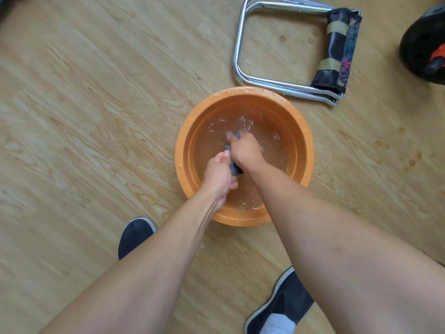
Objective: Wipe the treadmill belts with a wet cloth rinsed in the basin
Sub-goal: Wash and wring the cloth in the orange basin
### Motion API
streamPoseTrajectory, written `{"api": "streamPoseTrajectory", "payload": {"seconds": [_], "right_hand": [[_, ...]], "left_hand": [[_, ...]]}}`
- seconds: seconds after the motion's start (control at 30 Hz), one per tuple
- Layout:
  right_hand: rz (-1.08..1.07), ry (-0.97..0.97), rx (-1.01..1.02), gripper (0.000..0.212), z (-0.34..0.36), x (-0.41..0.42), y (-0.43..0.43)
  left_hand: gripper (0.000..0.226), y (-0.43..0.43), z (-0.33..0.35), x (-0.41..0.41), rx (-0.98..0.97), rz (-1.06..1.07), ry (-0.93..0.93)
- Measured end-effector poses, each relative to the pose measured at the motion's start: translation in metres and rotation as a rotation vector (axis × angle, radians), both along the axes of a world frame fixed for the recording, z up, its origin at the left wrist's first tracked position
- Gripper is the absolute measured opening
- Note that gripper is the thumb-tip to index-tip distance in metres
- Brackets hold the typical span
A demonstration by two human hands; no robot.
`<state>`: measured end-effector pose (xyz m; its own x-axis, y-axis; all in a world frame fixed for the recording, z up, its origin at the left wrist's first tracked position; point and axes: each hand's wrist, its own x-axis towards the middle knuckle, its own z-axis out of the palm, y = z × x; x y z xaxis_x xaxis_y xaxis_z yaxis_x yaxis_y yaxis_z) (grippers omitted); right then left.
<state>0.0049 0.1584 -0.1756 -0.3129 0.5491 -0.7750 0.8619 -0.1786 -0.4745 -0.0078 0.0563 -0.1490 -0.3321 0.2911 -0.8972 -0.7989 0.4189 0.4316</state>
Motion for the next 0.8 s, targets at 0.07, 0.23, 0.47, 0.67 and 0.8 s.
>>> {"api": "streamPoseTrajectory", "payload": {"seconds": [0.07, 0.23, 0.47, 0.67, 0.8], "right_hand": [[-0.035, -0.045, -0.001, 0.044, 0.003, 0.005, 0.007], [-0.152, -0.042, 0.048, 0.047, 0.029, 0.037, 0.012], [-0.218, 0.153, 0.169, 0.015, 0.091, 0.065, -0.001], [-0.125, 0.111, 0.142, 0.021, 0.118, 0.045, -0.008], [-0.149, -0.010, 0.061, 0.048, 0.126, 0.030, -0.007]], "left_hand": [[0.026, -0.007, 0.013, 0.005, -0.011, 0.018, 0.050], [0.029, -0.031, 0.042, 0.006, -0.035, 0.105, 0.027], [0.011, 0.005, 0.060, -0.004, -0.170, 0.133, 0.058], [0.041, 0.040, 0.091, -0.006, -0.172, 0.035, -0.155], [0.042, 0.049, 0.105, -0.001, -0.203, 0.090, -0.014]]}}
